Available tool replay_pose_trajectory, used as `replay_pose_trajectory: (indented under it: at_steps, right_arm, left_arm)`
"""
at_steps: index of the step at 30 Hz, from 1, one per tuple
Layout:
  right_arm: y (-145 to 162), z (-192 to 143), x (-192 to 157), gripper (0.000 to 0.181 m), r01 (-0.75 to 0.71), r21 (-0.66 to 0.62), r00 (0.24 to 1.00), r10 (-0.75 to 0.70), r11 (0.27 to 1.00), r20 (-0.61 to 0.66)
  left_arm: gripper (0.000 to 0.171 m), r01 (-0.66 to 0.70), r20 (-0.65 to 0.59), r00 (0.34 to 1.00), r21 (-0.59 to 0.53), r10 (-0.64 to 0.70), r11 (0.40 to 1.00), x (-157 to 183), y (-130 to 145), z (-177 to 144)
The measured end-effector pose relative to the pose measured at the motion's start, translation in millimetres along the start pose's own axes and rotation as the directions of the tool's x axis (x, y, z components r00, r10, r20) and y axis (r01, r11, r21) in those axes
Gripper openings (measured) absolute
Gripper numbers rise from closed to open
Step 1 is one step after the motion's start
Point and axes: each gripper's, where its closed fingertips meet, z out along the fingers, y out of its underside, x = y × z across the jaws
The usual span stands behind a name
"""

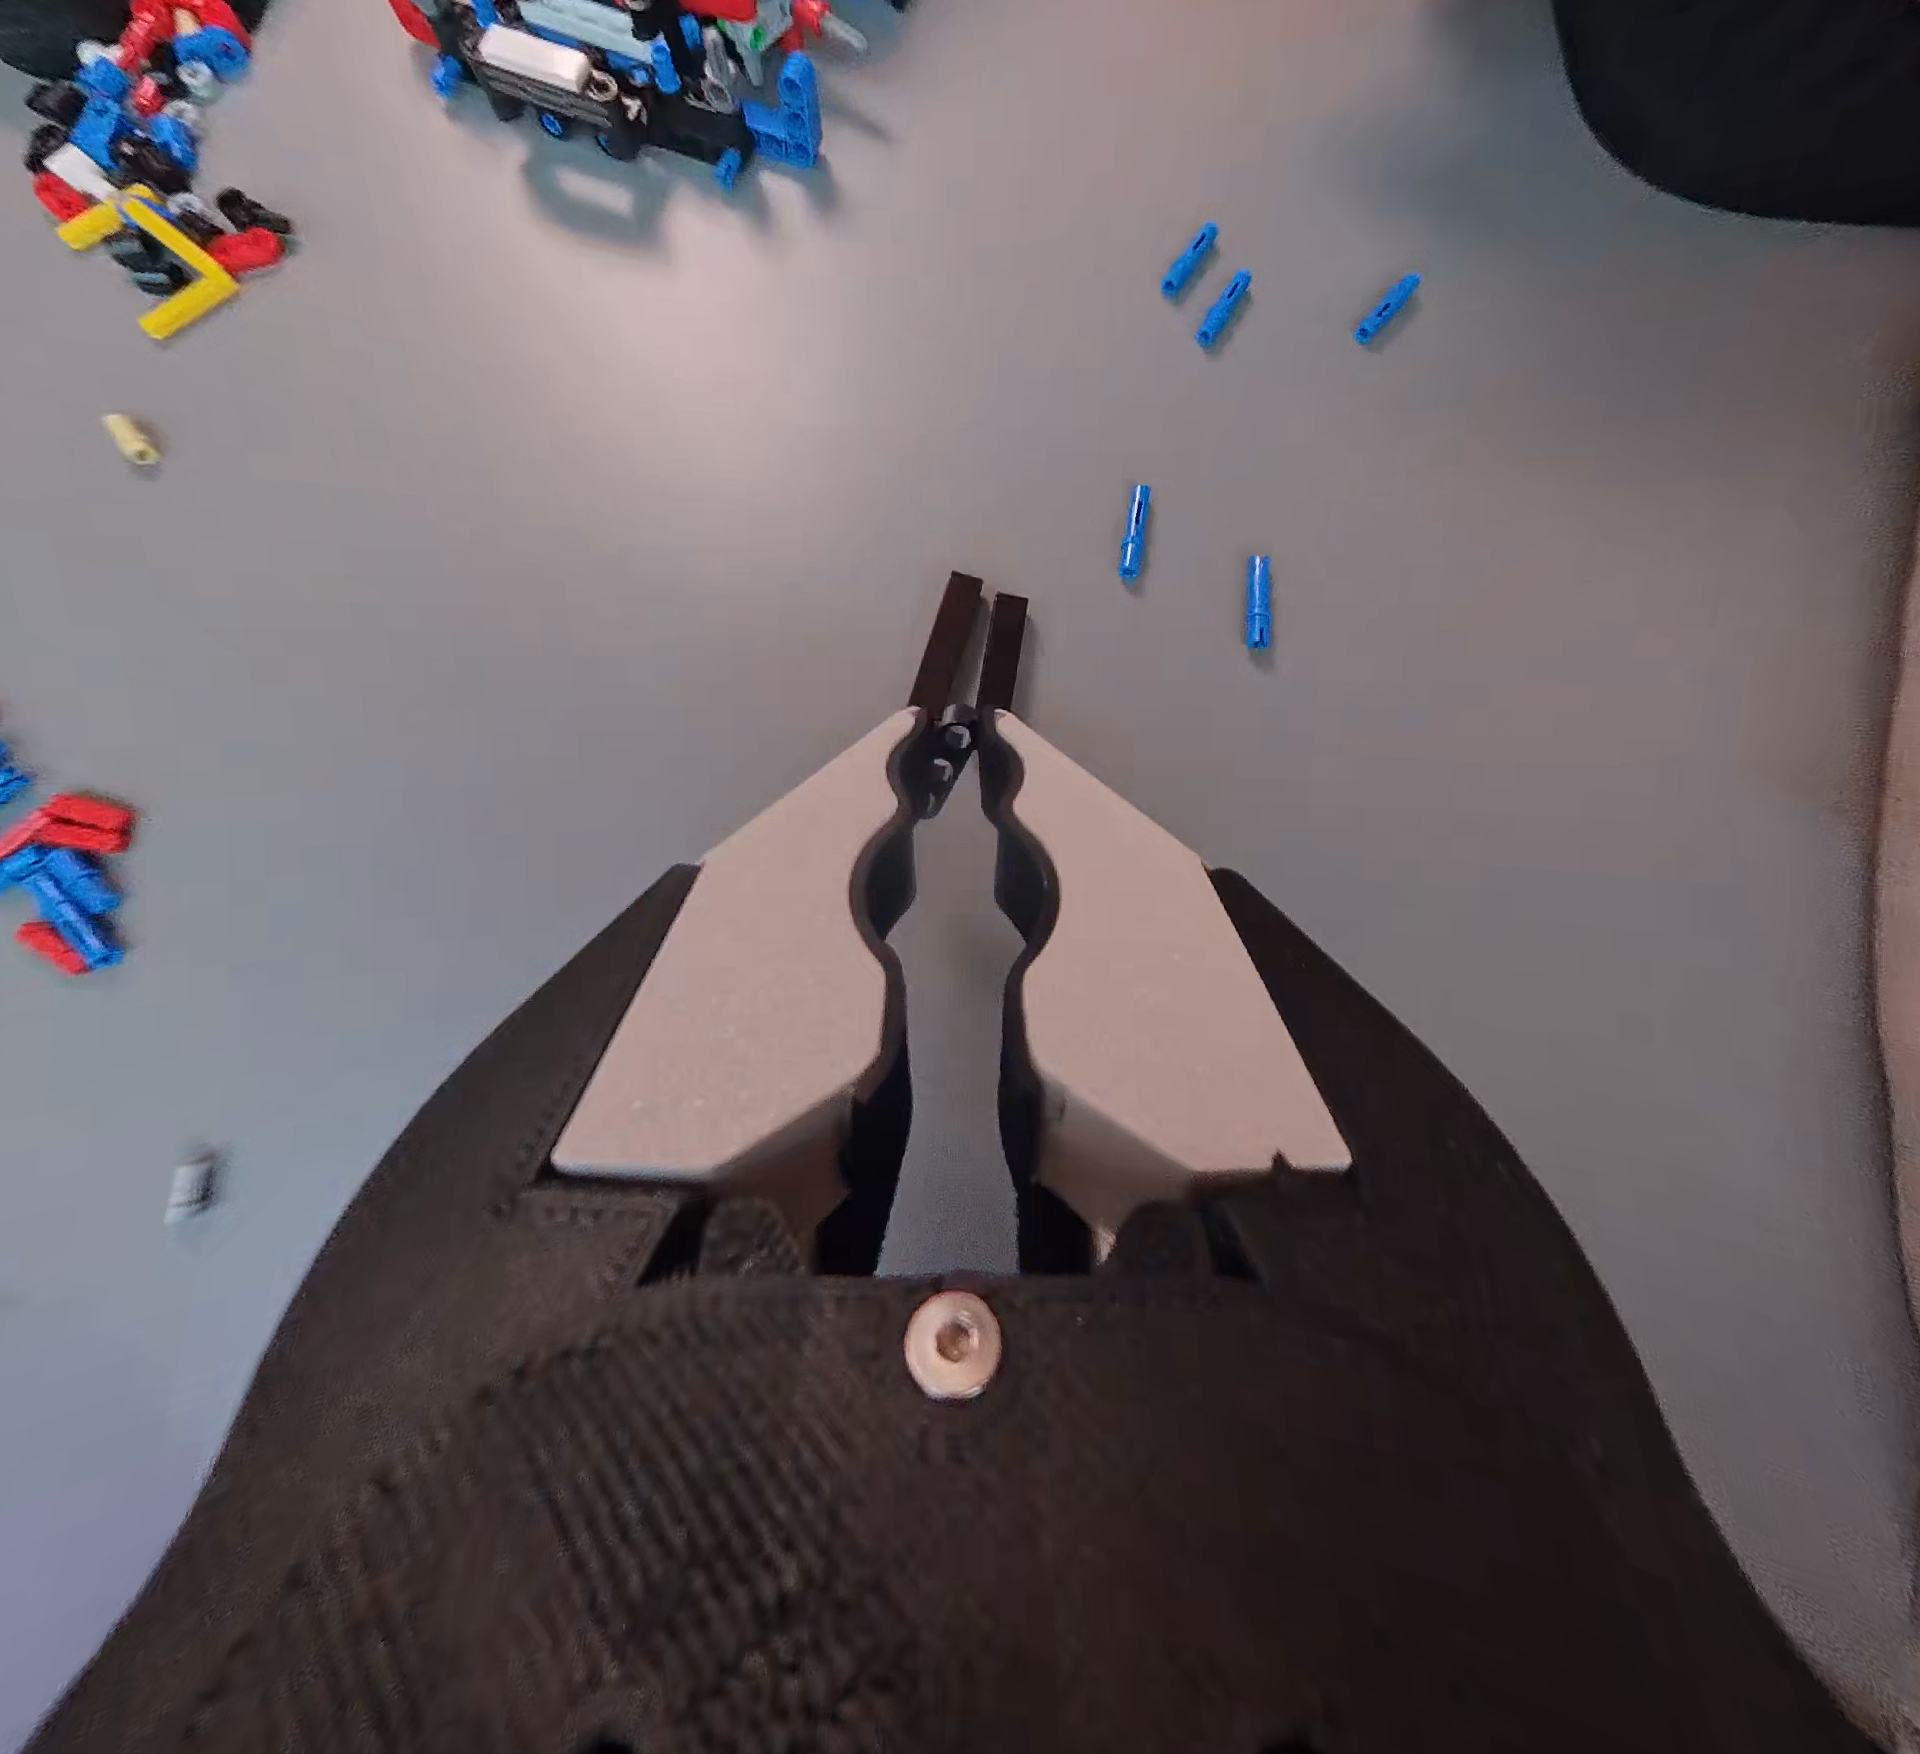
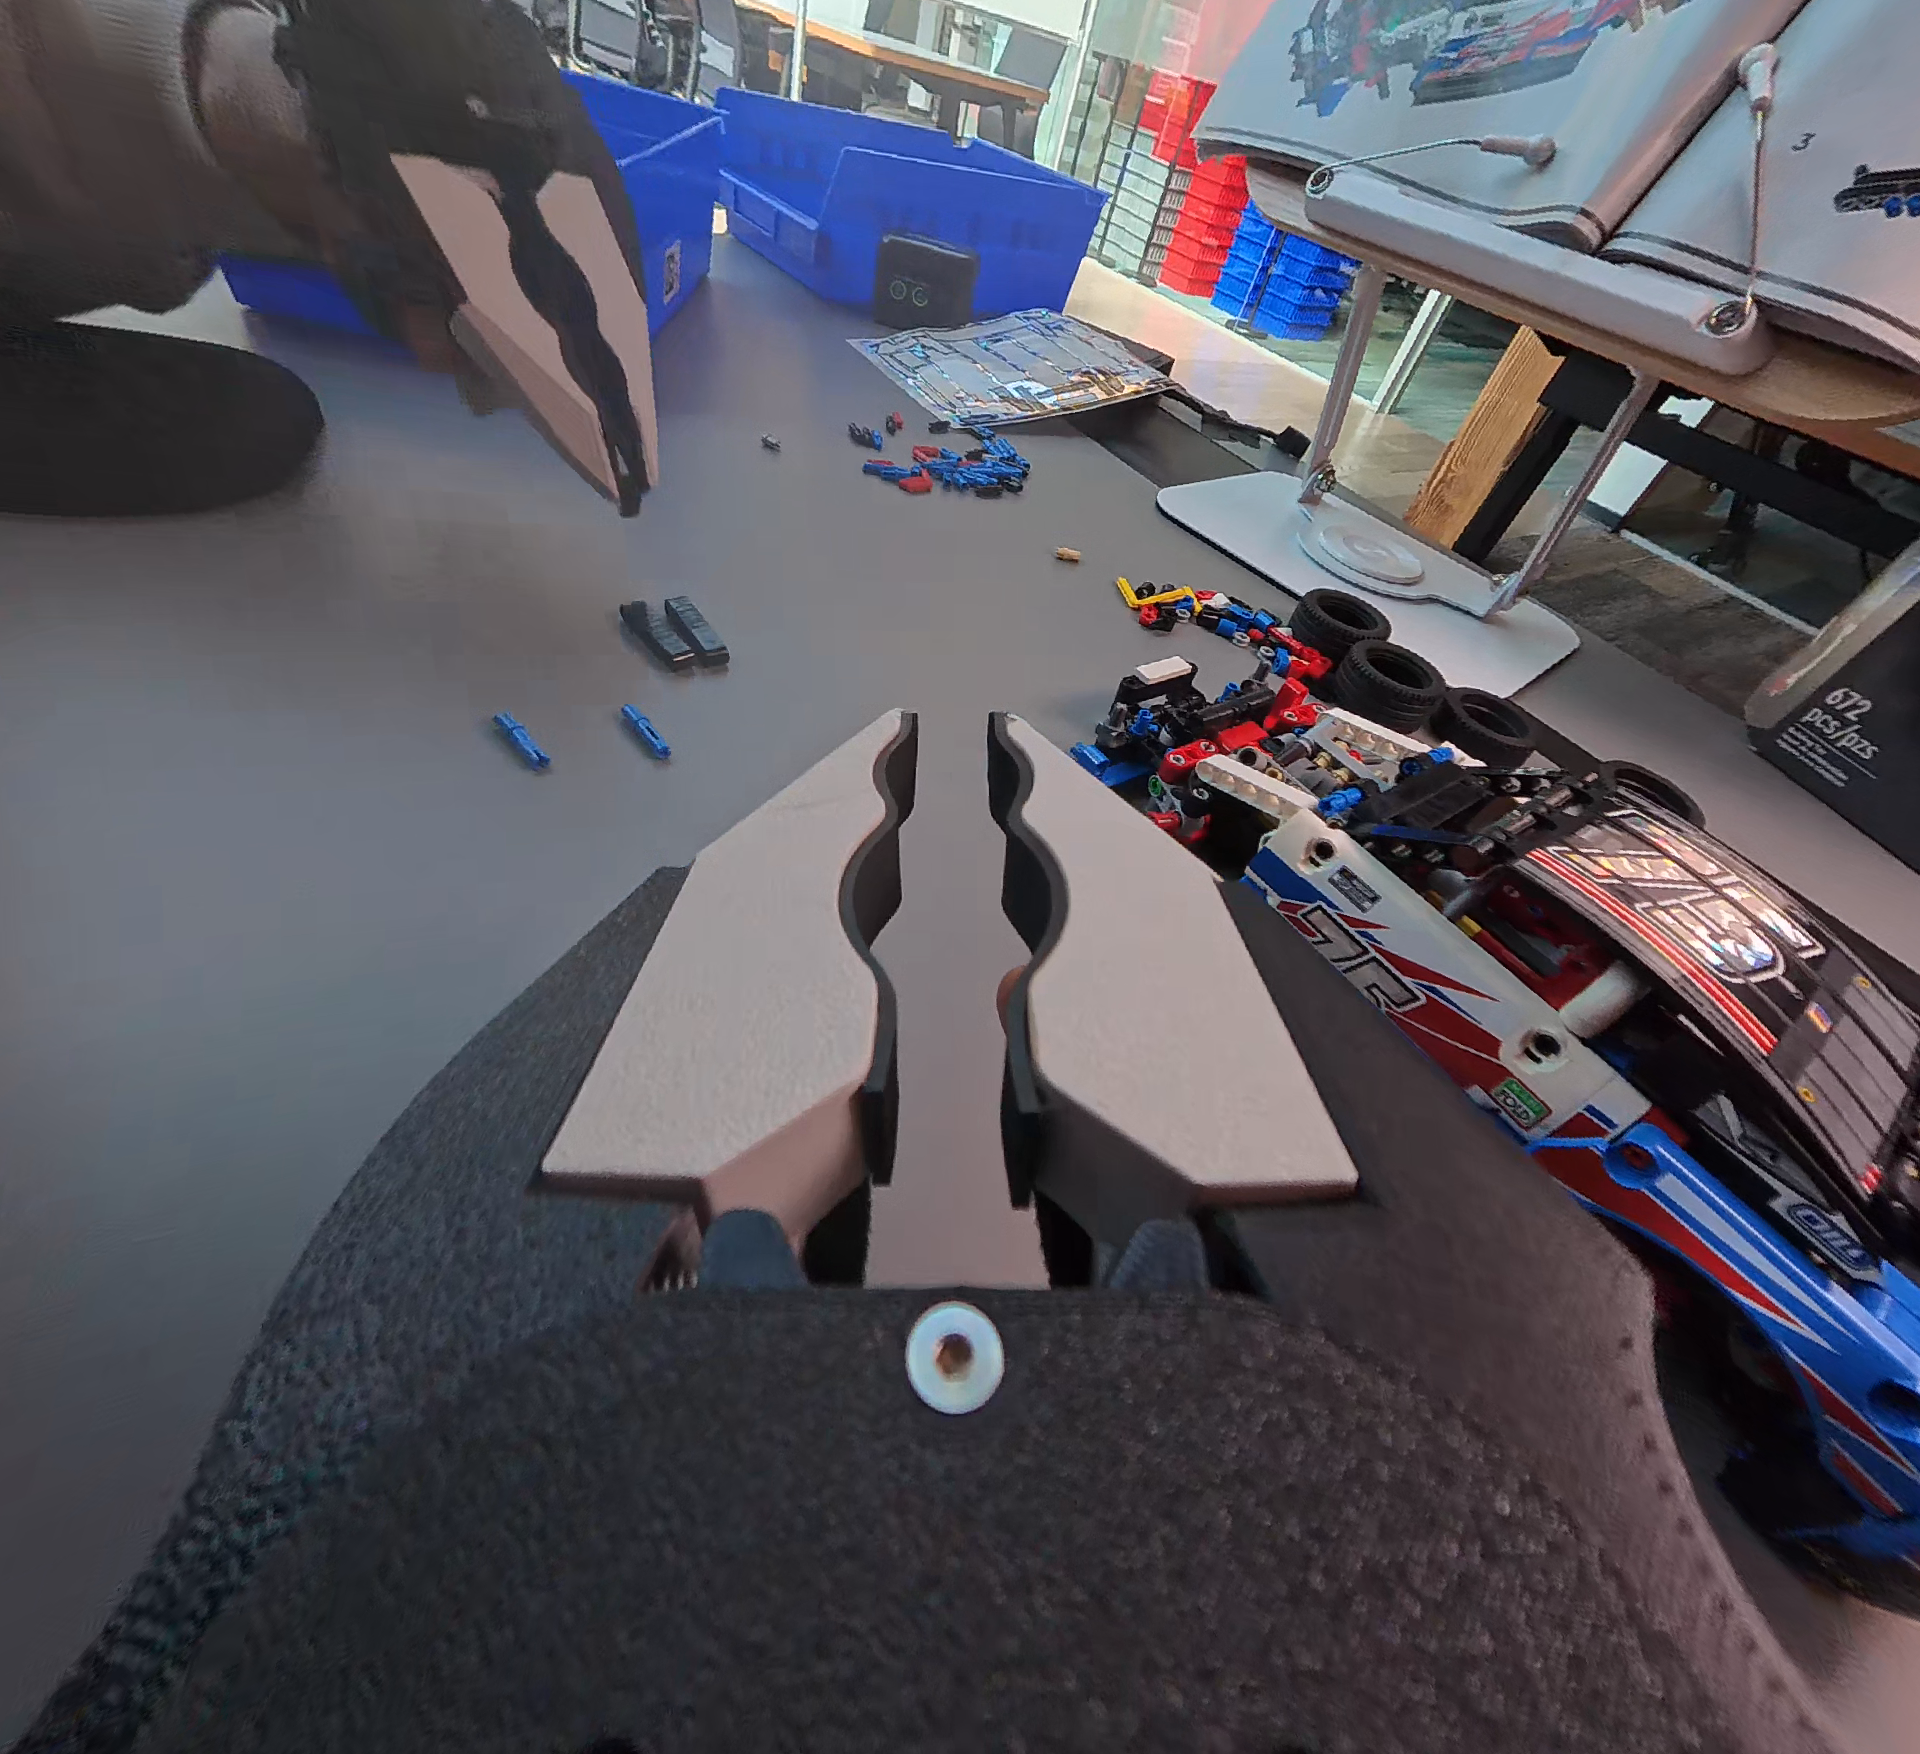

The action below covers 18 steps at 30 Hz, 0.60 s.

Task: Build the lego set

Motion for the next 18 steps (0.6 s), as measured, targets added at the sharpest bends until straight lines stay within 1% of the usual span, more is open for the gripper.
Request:
replay_pose_trajectory:
  at_steps: [1, 3, 5, 6, 8, 10, 11, 12, 14, 15, 16, 17, 18]
  right_arm:
    - [0, 0, 0, 0.011, 0.002, -0.002, 1.000, -0.002, 1.000, 0.001]
    - [0, 0, 0, 0.011, 0.004, -0.001, 1.000, -0.004, 1.000, 0.002]
    - [0, -2, 1, 0.011, 0.009, 0.000, 1.000, -0.009, 1.000, 0.000]
    - [0, -2, 1, 0.011, 0.011, 0.002, 1.000, -0.011, 1.000, -0.002]
    - [0, -4, 3, 0.011, 0.009, 0.006, 1.000, -0.009, 1.000, -0.002]
    - [-1, -5, 5, 0.011, 0.005, 0.009, 1.000, -0.005, 1.000, -0.003]
    - [-1, -5, 5, 0.011, 0.004, 0.010, 1.000, -0.004, 1.000, -0.003]
    - [-1, -6, 6, 0.011, 0.003, 0.011, 1.000, -0.003, 1.000, -0.002]
    - [-1, -6, 7, 0.010, 0.000, 0.013, 1.000, 0.000, 1.000, -0.002]
    - [-1, -6, 7, 0.010, -0.001, 0.012, 1.000, 0.001, 1.000, -0.002]
    - [-1, -6, 6, 0.010, -0.001, 0.011, 1.000, 0.001, 1.000, 0.000]
    - [-1, -5, 6, 0.010, 0.000, 0.009, 1.000, 0.000, 1.000, 0.002]
    - [1, -5, 5, 0.010, 0.000, 0.003, 1.000, 0.000, 1.000, 0.004]
  left_arm:
    - [0.007, -0.003, -0.007, 1.000, -0.026, 0.003, 1.000, 3, 4, 11]
    - [0.008, -0.016, -0.008, 1.000, -0.064, 0.015, 0.998, 6, 8, 20]
    - [0.023, -0.026, -0.005, 1.000, -0.063, 0.026, 0.998, 5, 6, 14]
    - [0.026, -0.019, 0.009, 1.000, -0.041, 0.019, 0.999, 1, 1, 3]
    - [0.027, 0.005, 0.062, 0.998, 0.019, -0.006, 1.000, -16, -12, -30]
    - [0.026, 0.024, 0.183, 0.982, 0.080, -0.038, 0.996, -47, -21, -78]
    - [0.024, 0.036, 0.260, 0.964, 0.088, -0.058, 0.995, -67, -20, -105]
    - [0.023, 0.063, 0.349, 0.934, 0.068, -0.083, 0.996, -89, -12, -133]
    - [0.023, 0.138, 0.508, 0.854, -0.012, -0.113, 0.990, -132, 19, -186]
    - [0.023, 0.193, 0.571, 0.811, -0.054, -0.128, 0.980, -153, 40, -210]
    - [0.024, 0.268, 0.608, 0.780, -0.110, -0.149, 0.957, -169, 67, -229]
    - [0.024, 0.347, 0.643, 0.747, -0.157, -0.171, 0.925, -185, 95, -246]
    - [0.023, 0.414, 0.681, 0.707, -0.179, -0.192, 0.892, -201, 121, -261]
